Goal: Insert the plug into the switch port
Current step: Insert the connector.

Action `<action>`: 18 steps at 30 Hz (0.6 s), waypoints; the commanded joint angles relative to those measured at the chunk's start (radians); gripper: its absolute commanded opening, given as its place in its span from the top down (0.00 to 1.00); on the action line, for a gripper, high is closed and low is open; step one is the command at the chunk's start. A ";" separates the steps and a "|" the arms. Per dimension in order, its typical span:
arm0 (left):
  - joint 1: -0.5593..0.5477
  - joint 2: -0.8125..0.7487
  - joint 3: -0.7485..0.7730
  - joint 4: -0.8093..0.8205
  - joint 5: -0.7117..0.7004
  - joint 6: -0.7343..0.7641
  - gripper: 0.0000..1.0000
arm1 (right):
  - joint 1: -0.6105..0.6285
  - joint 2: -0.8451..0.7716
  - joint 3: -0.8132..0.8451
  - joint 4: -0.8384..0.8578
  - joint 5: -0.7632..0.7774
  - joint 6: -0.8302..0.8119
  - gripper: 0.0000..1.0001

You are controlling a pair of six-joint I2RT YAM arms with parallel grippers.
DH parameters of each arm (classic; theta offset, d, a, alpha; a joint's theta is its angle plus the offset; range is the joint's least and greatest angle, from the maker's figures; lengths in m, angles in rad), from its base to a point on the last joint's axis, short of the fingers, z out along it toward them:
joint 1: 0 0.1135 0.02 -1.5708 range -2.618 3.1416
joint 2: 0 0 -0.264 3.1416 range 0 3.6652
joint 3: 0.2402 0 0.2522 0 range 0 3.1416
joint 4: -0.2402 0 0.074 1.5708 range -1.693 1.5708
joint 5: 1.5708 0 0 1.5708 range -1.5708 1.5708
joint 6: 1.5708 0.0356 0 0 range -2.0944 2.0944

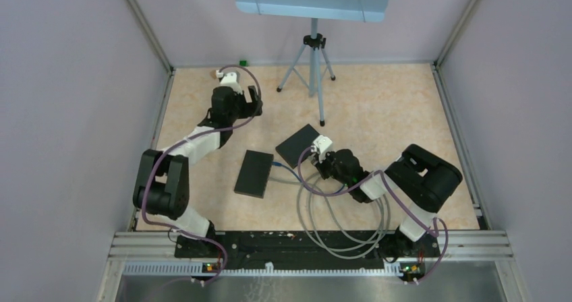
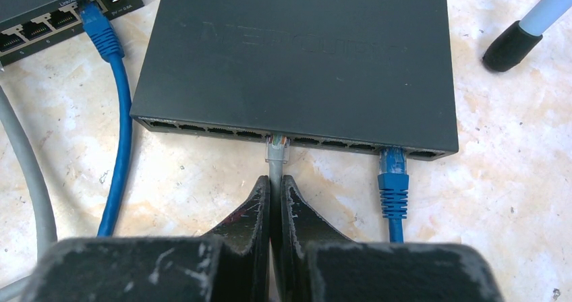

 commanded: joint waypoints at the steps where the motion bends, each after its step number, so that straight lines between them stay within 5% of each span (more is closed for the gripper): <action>1: 0.014 -0.059 0.042 -0.128 -0.225 -0.065 0.01 | 0.004 -0.032 0.017 0.032 -0.051 0.023 1.00; 7: 0.038 -0.096 -0.101 0.087 0.095 -0.012 0.01 | 0.005 -0.032 0.015 0.036 -0.044 0.029 1.00; 13: -0.022 0.139 -0.036 0.124 0.514 -0.005 0.01 | 0.004 -0.035 0.005 0.061 -0.036 0.025 1.00; 18: -0.099 0.266 0.005 0.157 0.565 0.019 0.01 | 0.005 -0.037 0.004 0.060 -0.038 0.024 1.00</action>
